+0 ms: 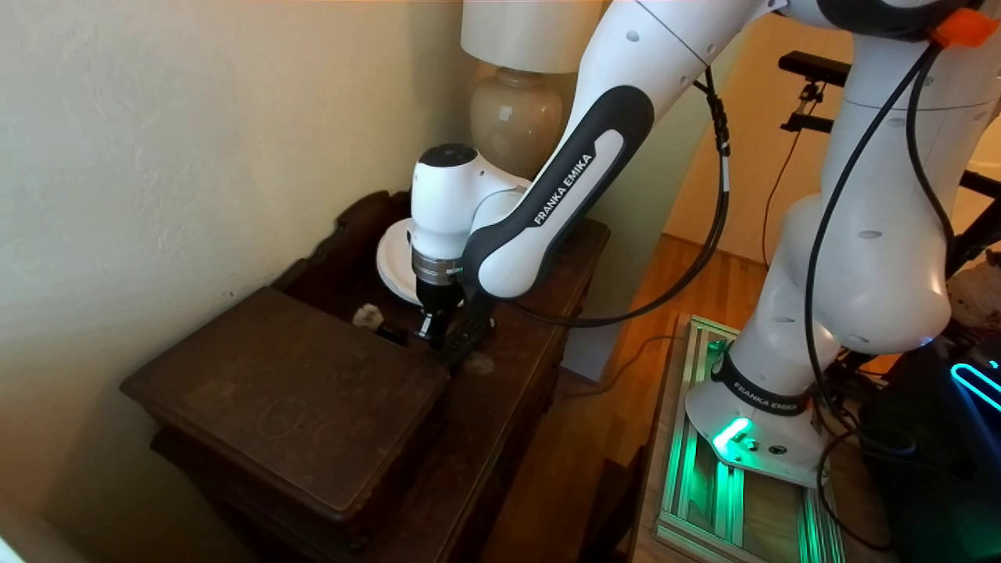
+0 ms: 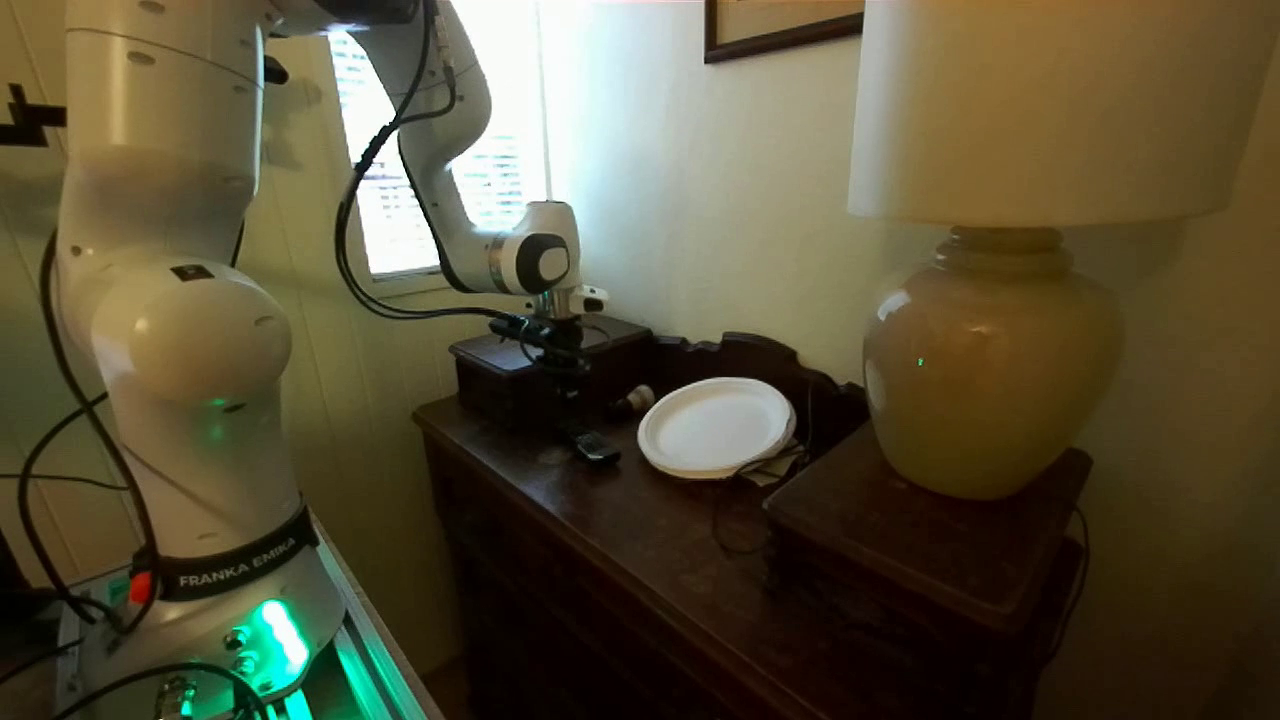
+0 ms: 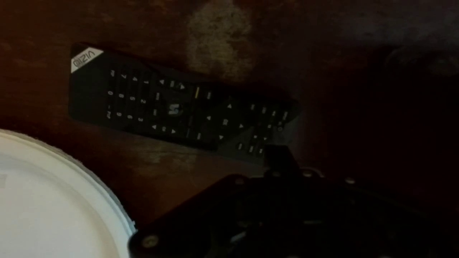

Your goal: Press the button on the remote

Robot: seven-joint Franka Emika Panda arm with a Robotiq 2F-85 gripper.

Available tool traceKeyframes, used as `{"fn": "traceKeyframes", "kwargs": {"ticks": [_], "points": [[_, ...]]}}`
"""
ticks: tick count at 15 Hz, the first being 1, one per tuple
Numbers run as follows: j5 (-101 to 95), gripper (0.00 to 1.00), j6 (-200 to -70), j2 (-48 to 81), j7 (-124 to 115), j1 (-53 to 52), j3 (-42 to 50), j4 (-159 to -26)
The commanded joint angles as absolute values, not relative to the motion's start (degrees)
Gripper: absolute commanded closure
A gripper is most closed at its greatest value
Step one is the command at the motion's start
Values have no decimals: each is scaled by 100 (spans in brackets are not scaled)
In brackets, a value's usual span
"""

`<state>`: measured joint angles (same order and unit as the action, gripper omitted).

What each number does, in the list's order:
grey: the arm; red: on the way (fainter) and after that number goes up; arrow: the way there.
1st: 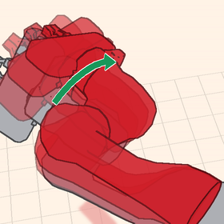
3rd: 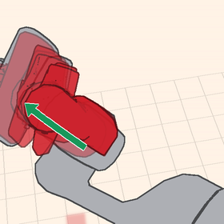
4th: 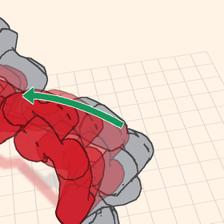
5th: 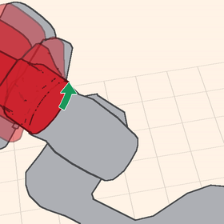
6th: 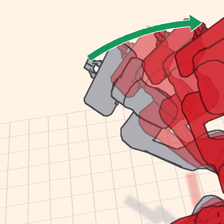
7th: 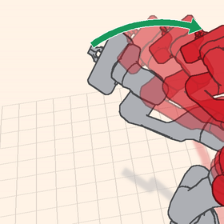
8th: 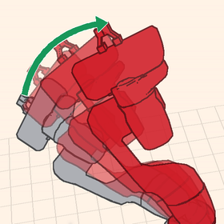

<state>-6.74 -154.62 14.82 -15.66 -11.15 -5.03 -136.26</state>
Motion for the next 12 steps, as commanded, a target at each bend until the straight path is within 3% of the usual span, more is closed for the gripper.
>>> {"fn": "traceKeyframes", "kwargs": {"ticks": [1, 12], "points": [[-876, 96, -15570, 1632, -1753, -1276, -350, -13564], [-865, 96, -15983, 1847, -1889, -1459, -98, -13514]]}}
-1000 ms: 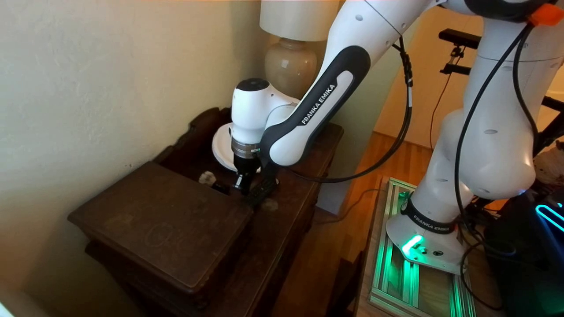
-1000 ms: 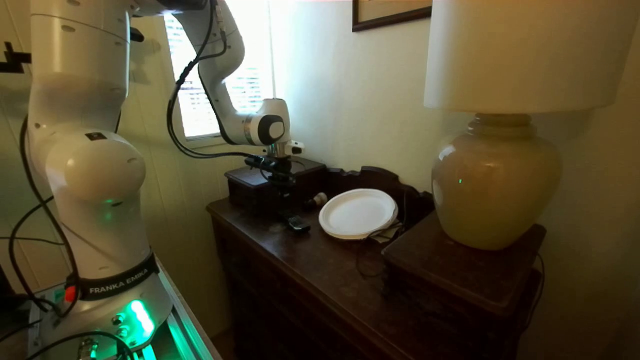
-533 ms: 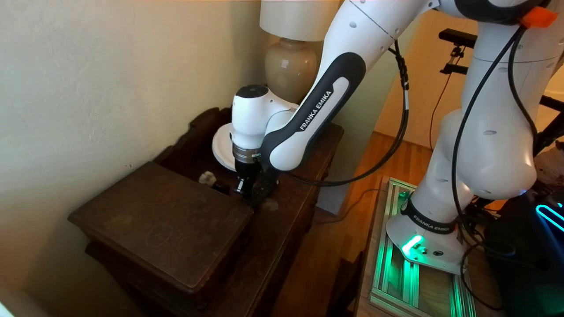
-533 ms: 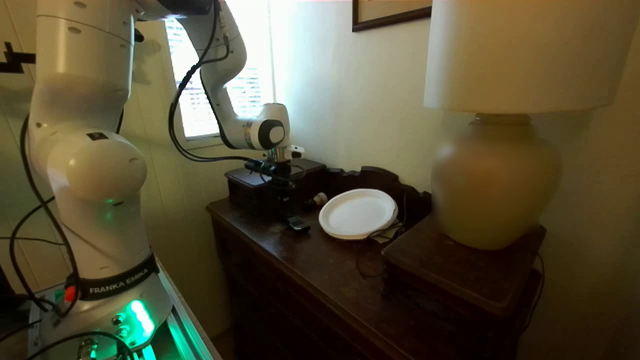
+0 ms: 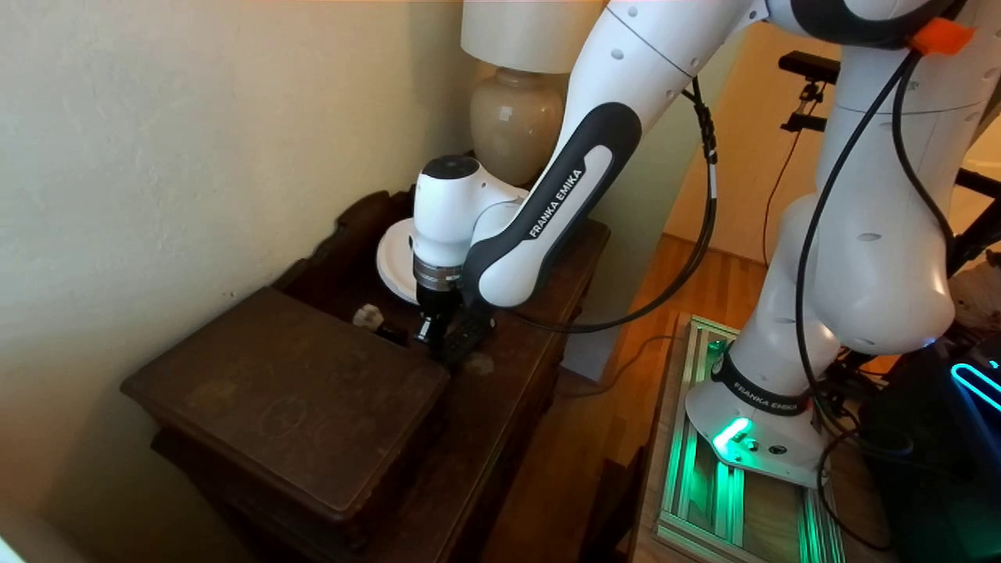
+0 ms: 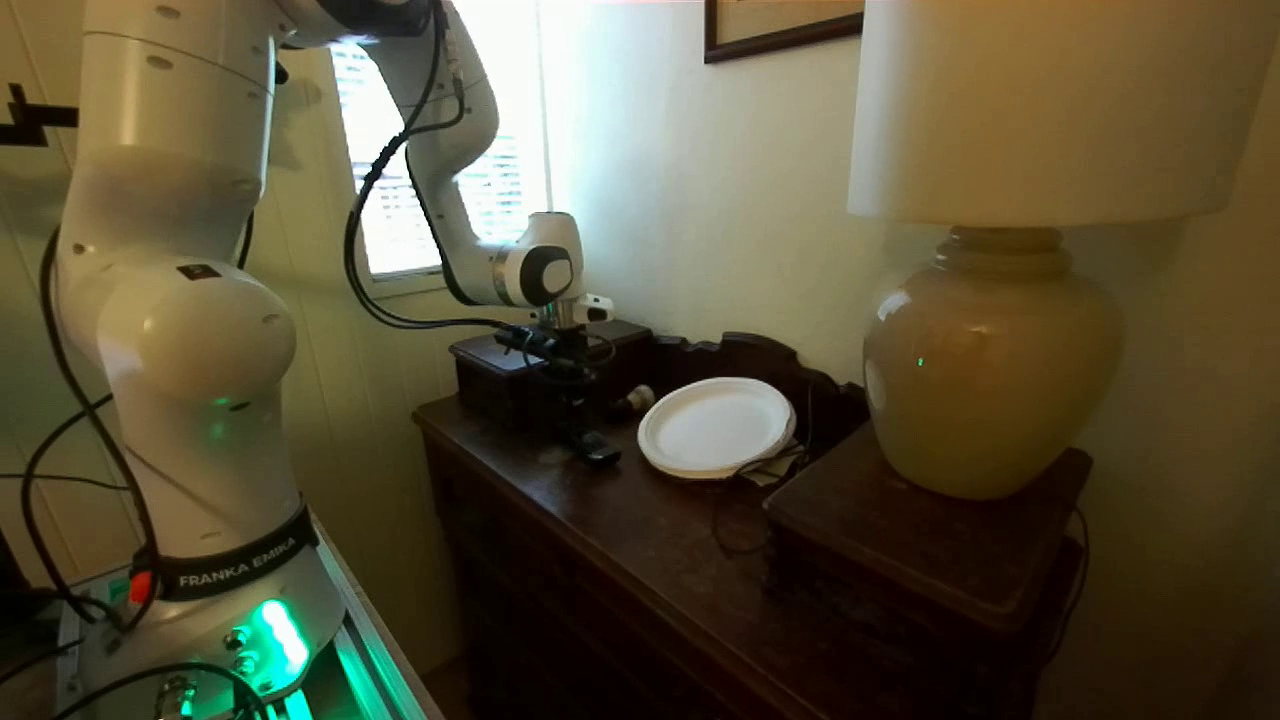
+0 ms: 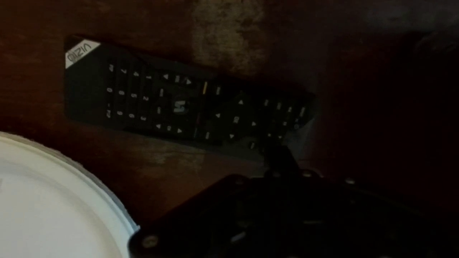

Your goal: Press the button on the remote

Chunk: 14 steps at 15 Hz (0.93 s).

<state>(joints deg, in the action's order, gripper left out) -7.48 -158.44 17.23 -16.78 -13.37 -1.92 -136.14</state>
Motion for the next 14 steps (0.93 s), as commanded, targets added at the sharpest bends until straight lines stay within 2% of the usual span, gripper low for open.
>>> {"fn": "traceKeyframes", "kwargs": {"ticks": [1, 14], "points": [[-855, 96, -15996, 1857, -1898, -1476, -91, -13507], [-887, 96, -16017, 1990, -2100, -1647, -2, -13454]]}}
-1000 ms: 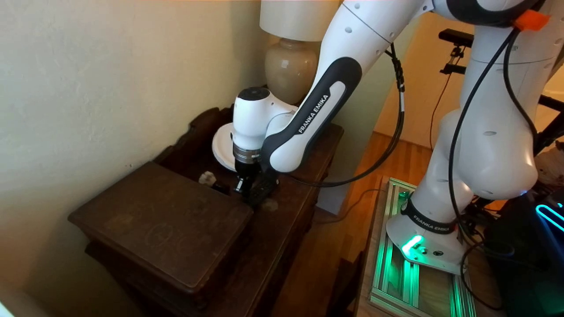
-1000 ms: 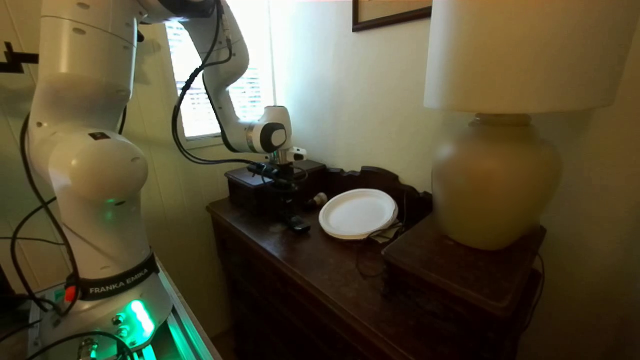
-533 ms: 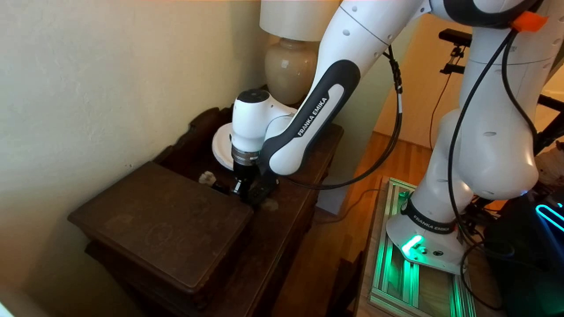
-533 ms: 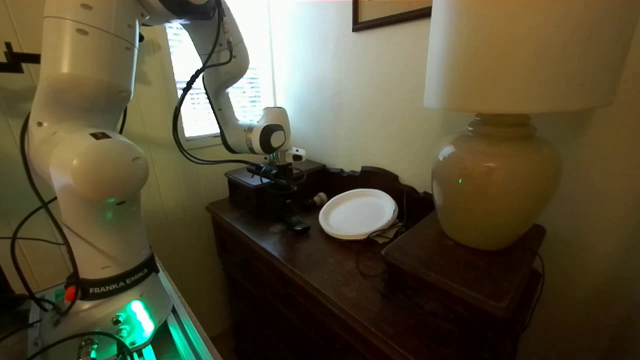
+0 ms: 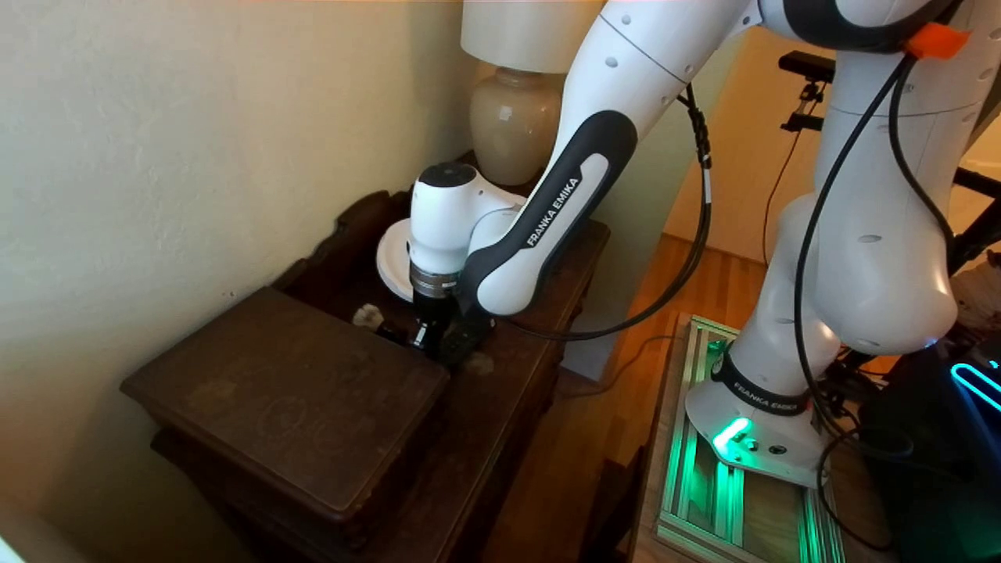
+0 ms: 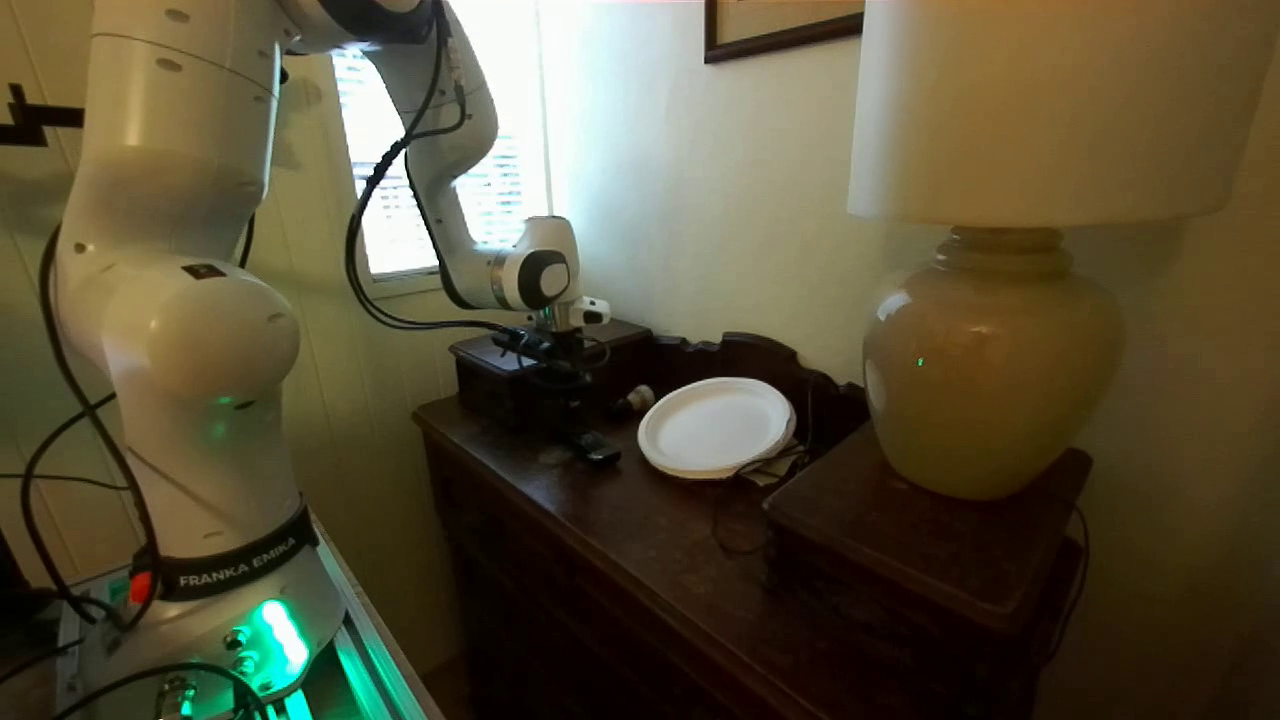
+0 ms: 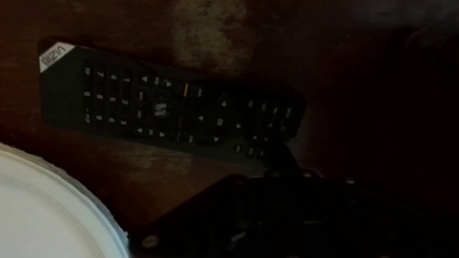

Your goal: Press the button on the remote

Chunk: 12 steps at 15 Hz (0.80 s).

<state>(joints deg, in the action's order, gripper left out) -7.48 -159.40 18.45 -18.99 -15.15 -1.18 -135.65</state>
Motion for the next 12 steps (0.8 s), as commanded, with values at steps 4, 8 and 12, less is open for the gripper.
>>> {"fn": "traceKeyframes", "kwargs": {"ticks": [4, 8, 12], "points": [[-869, 96, -16049, 2060, -2086, -1691, 36, -13441], [-639, 96, -16109, 2143, -1878, -1556, -131, -13463], [-22, 96, -16226, 2343, -1299, -1160, -613, -13468]]}}
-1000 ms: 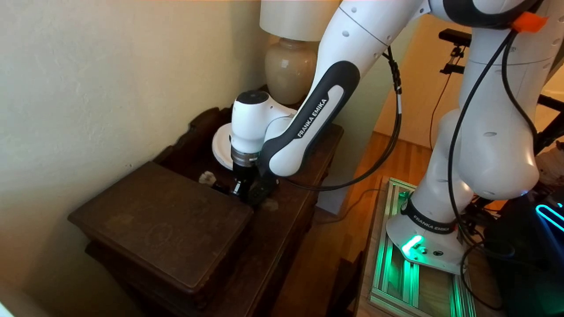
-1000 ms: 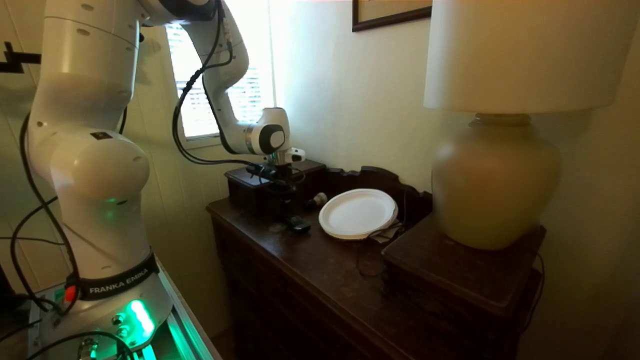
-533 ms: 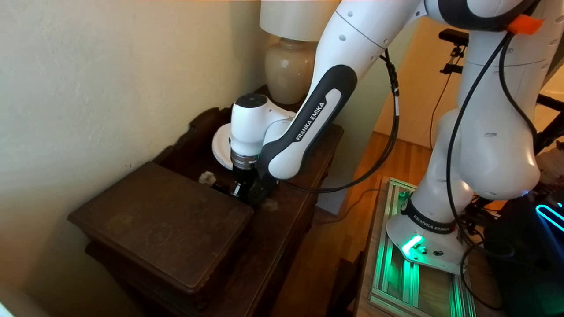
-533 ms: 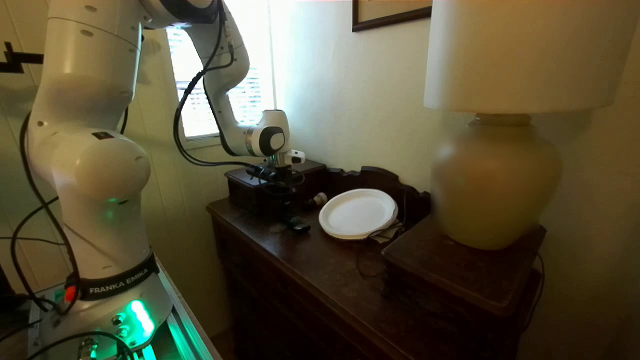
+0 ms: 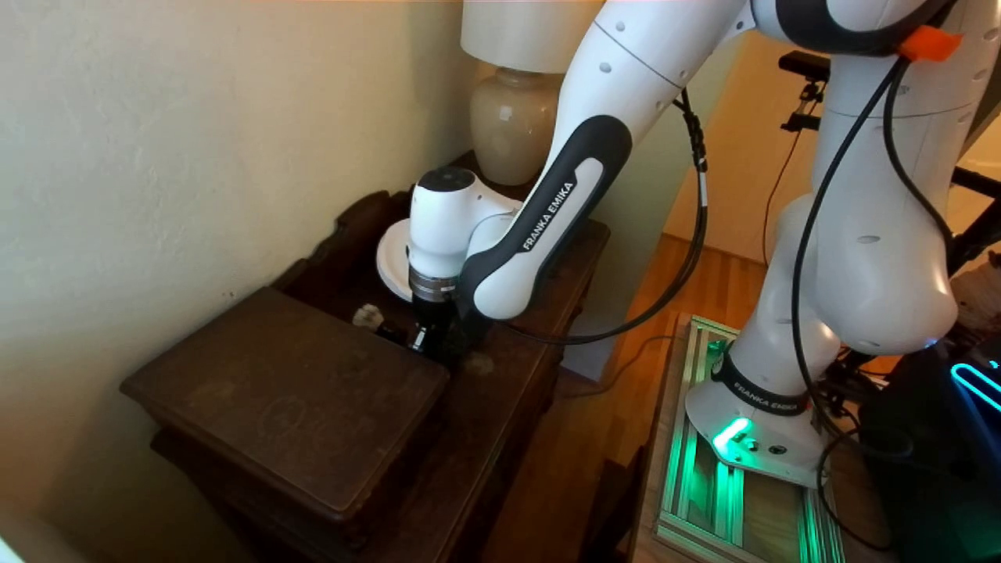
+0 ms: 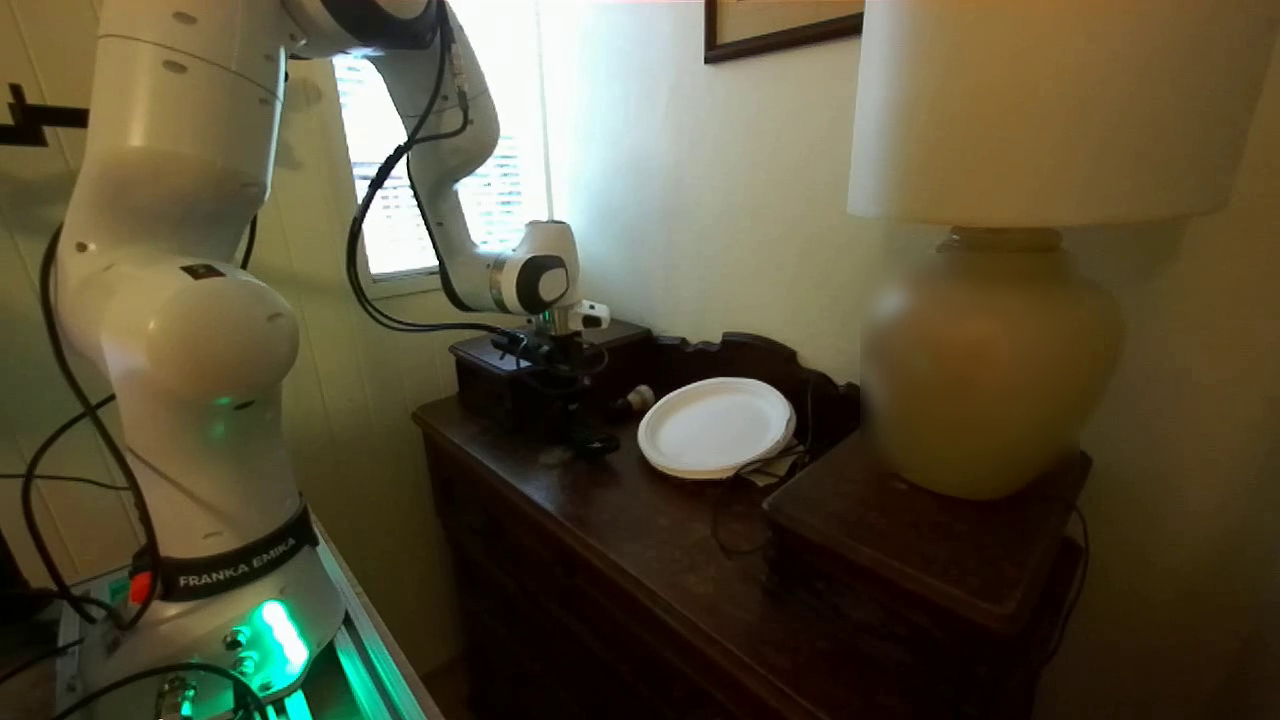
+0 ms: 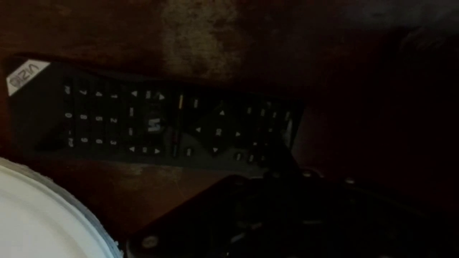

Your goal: Press the button on the remote

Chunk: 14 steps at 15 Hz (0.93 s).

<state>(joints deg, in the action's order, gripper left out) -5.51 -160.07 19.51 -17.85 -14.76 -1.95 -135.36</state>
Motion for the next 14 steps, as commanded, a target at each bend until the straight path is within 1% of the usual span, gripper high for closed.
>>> {"fn": "traceKeyframes", "kwargs": {"ticks": [1, 6, 14], "points": [[199, 96, -16225, 2403, -1076, -1014, -765, -13460], [826, 96, -16160, 2529, -330, -577, -1171, -13418], [367, 96, -16022, 1836, -722, -873, -683, -13689]]}}
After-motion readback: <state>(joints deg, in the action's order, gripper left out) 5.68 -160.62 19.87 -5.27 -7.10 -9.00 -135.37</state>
